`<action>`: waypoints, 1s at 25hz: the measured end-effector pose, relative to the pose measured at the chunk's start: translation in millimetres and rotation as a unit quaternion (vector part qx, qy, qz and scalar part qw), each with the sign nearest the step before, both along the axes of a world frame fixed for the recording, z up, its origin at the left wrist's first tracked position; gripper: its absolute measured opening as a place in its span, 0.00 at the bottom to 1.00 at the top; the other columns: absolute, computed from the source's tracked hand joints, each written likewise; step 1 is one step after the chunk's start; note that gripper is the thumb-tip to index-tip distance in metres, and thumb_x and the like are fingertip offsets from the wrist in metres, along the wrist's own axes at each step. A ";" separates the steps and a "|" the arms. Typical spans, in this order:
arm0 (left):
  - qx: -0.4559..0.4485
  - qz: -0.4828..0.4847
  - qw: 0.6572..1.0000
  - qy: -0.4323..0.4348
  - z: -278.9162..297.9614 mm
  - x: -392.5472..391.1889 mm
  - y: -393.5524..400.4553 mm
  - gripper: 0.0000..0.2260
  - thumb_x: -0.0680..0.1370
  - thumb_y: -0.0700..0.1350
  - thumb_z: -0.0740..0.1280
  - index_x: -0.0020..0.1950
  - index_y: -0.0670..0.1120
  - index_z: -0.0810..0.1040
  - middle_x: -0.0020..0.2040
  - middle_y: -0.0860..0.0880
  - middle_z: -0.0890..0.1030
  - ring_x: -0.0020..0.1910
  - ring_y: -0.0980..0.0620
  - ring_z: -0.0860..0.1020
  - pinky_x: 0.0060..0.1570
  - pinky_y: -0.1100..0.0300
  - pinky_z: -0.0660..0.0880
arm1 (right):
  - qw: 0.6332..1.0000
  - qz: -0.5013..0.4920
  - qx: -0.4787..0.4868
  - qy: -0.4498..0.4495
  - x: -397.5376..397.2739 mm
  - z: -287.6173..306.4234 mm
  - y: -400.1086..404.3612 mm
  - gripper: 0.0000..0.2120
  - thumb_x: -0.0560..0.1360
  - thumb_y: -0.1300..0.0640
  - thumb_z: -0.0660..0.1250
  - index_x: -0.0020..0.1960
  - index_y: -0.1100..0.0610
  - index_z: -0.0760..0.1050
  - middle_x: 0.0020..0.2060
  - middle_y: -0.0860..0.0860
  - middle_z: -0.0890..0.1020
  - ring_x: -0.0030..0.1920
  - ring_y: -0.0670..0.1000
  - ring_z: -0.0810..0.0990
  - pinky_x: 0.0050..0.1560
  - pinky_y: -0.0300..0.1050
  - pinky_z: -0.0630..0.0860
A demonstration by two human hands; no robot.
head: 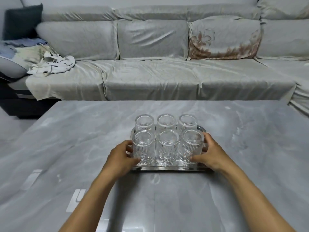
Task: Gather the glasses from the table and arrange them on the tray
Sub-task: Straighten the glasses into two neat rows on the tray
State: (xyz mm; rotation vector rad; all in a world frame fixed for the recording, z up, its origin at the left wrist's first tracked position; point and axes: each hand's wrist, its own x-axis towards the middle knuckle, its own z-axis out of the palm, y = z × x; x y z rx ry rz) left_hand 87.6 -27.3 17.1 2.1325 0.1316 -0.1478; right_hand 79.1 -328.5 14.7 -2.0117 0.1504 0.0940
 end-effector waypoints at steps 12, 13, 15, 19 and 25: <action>0.177 -0.254 0.950 0.037 10.9 69.1 29.8 0.55 0.57 0.49 0.83 0.75 0.58 0.54 0.74 0.56 0.66 0.70 0.53 0.67 0.68 0.57 0.65 | 0.945 0.234 -0.195 0.121 59.8 24.9 -44.3 0.55 0.62 0.65 0.78 0.75 0.39 0.48 0.51 0.35 0.73 0.35 0.39 0.77 0.26 0.34 0.72; 0.181 -0.272 0.945 0.034 11.1 74.1 29.6 0.55 0.56 0.50 0.84 0.74 0.59 0.54 0.74 0.56 0.67 0.70 0.52 0.68 0.69 0.55 0.66 | 0.945 0.242 -0.186 0.115 62.0 23.8 -45.2 0.56 0.61 0.66 0.78 0.75 0.40 0.48 0.57 0.36 0.73 0.42 0.38 0.77 0.31 0.32 0.74; 0.175 -0.282 0.943 0.025 7.8 79.8 31.5 0.56 0.54 0.52 0.84 0.74 0.59 0.55 0.74 0.54 0.67 0.69 0.51 0.70 0.69 0.51 0.67 | 0.951 0.243 -0.162 0.100 63.6 18.8 -45.5 0.56 0.60 0.68 0.79 0.76 0.44 0.50 0.66 0.43 0.72 0.58 0.45 0.75 0.51 0.35 0.75; 0.164 -0.281 0.945 0.009 -0.7 84.0 35.8 0.57 0.51 0.56 0.84 0.73 0.60 0.54 0.75 0.53 0.66 0.68 0.51 0.70 0.69 0.49 0.68 | 0.955 0.238 -0.148 0.092 66.5 9.7 -48.8 0.57 0.59 0.67 0.79 0.76 0.44 0.50 0.68 0.44 0.71 0.65 0.48 0.70 0.61 0.43 0.72; 0.155 -0.273 0.949 0.019 2.3 81.0 34.0 0.57 0.55 0.51 0.84 0.75 0.57 0.54 0.74 0.52 0.68 0.70 0.50 0.69 0.70 0.50 0.67 | 0.950 0.241 -0.176 0.093 64.0 10.6 -46.2 0.58 0.60 0.67 0.79 0.77 0.44 0.48 0.69 0.46 0.71 0.63 0.50 0.72 0.59 0.39 0.72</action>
